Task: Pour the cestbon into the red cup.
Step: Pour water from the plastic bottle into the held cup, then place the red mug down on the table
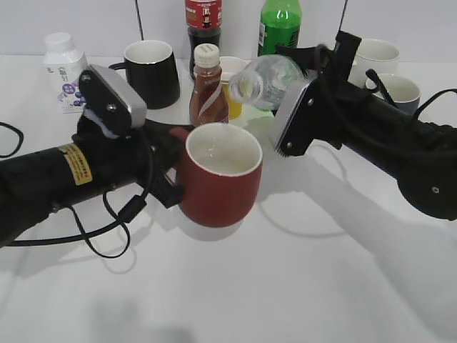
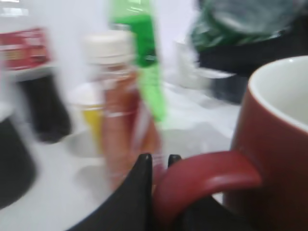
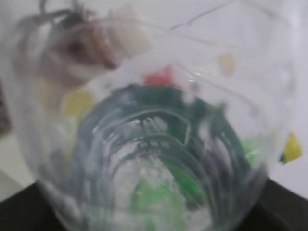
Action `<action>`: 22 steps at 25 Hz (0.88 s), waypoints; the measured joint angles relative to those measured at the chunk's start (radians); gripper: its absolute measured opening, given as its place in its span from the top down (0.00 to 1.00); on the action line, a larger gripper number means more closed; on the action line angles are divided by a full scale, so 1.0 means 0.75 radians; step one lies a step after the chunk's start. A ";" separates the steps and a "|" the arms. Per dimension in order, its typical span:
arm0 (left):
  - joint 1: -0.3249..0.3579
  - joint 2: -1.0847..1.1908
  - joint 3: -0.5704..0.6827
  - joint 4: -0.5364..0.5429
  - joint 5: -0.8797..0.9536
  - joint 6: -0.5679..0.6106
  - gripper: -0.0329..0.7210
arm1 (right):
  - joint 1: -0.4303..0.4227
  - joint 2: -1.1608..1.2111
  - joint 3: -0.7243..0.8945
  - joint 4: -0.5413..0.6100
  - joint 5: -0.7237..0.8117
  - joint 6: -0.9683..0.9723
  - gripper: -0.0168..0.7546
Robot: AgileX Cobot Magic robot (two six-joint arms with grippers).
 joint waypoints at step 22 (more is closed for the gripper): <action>0.098 0.001 0.219 -0.863 -0.355 0.297 0.87 | 0.000 -0.004 -0.067 0.259 0.013 1.086 0.36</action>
